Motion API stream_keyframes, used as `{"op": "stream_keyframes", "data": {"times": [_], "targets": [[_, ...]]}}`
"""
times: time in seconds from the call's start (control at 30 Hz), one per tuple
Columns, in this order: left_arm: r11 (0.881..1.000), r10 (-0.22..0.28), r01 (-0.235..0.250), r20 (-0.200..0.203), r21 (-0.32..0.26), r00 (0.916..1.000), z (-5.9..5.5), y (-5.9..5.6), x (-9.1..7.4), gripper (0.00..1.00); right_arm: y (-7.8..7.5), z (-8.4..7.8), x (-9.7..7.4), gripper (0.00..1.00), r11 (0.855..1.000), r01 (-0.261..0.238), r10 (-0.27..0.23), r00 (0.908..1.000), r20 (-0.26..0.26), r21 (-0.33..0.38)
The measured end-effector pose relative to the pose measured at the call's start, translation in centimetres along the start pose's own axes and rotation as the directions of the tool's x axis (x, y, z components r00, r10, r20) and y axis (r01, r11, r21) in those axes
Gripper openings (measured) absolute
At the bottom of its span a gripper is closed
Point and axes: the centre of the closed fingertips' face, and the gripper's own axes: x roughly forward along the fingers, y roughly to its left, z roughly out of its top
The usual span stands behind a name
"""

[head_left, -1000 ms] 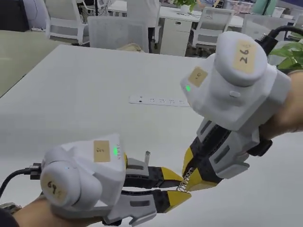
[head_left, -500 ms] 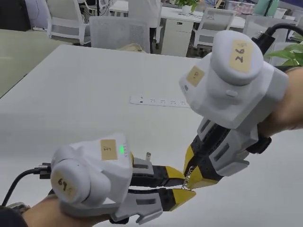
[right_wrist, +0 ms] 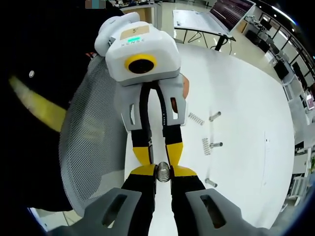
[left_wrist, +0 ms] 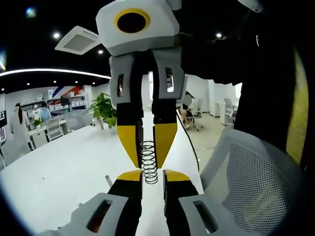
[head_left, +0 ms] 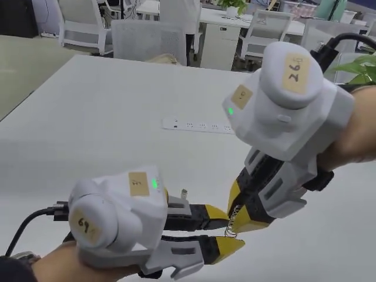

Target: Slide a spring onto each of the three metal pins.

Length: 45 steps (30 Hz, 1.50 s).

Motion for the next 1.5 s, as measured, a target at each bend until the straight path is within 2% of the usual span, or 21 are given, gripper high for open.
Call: {"op": "stream_keyframes", "data": {"times": [0.17, 0.43, 0.53, 0.67, 1.0, 1.23, 1.5], "targets": [[1.0, 0.007, -0.007, -0.012, -0.026, 0.9999, -0.4, 0.3, -0.2, 0.16, -0.3, -0.2, 0.1, 0.08, 1.0, 0.008, -0.008, 1.0, -0.002, 0.002], [0.997, 0.03, -0.032, -0.027, -0.076, 0.9992, -1.0, 0.9, -0.3, 0.34, -0.8, -0.3, -0.2, 0.08, 1.0, 0.024, -0.024, 0.9997, 0.01, 0.015], [0.997, 0.038, -0.04, -0.037, -0.069, 0.9986, -1.2, 1.0, -0.2, 0.39, -0.8, -0.4, -0.2, 0.08, 0.999, 0.028, -0.028, 0.9995, 0.012, 0.017], [0.995, 0.058, -0.062, -0.055, -0.084, 0.9968, -1.7, 1.4, -0.3, 0.52, -1.0, -0.4, -0.2, 0.08, 0.999, 0.036, -0.037, 0.9992, 0.016, 0.019], [0.991, 0.077, -0.085, -0.077, -0.103, 0.994, -2.4, 1.7, -0.5, 0.73, -1.6, -0.6, -0.2, 0.08, 0.998, 0.054, -0.055, 0.9981, 0.027, 0.03], [0.988, 0.086, -0.097, -0.09, -0.122, 0.9922, -2.9, 2.1, -1.0, 0.76, -2.3, -0.8, -0.5, 0.08, 0.997, 0.07, -0.072, 0.9966, 0.041, 0.044], [0.984, 0.119, -0.131, -0.108, -0.118, 0.987, -3.7, 3.0, -2.4, 0.75, -3.1, -1.2, -0.8, 0.08, 0.994, 0.085, -0.088, 0.9947, 0.052, 0.062]]}}
